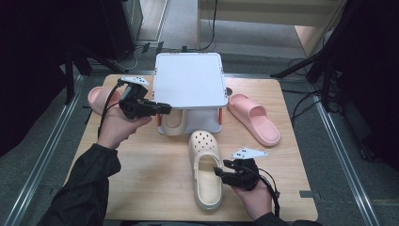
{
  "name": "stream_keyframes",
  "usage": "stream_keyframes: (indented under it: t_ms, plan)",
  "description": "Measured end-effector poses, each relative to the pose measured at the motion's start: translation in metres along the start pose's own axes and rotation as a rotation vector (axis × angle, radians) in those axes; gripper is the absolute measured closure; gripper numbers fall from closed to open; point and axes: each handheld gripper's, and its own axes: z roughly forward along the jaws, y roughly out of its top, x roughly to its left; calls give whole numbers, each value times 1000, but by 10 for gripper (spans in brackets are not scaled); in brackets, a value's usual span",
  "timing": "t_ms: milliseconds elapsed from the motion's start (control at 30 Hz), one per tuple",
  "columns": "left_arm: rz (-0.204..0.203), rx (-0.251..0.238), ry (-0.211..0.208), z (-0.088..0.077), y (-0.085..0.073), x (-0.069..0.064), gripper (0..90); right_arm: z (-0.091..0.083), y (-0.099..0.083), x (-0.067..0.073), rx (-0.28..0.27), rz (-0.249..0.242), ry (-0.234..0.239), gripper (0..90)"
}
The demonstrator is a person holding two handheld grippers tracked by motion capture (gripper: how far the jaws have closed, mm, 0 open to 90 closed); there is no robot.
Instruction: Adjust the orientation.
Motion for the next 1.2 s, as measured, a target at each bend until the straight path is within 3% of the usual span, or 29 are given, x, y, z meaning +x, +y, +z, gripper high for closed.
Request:
stream_keyframes:
  t_ms: [267,433,500,600,967,1200]
  plan:
    - [-20,11,19,3,11,18,841,10,0,-1,23,8,-23,530]
    - [-31,12,48,8,9,30,836,17,0,-1,34,12,-31,539]
    - [-18,8,68,8,7,34,835,20,2,-1,37,6,-35,542]
    - [-28,5,67,9,3,40,839,21,3,-1,42,2,-47,548]
    - [-19,4,83,7,2,38,840,14,7,-12,22,75,-63,729]
    - [-14,0,92,8,1,36,839,12,15,-15,25,57,-93,765]
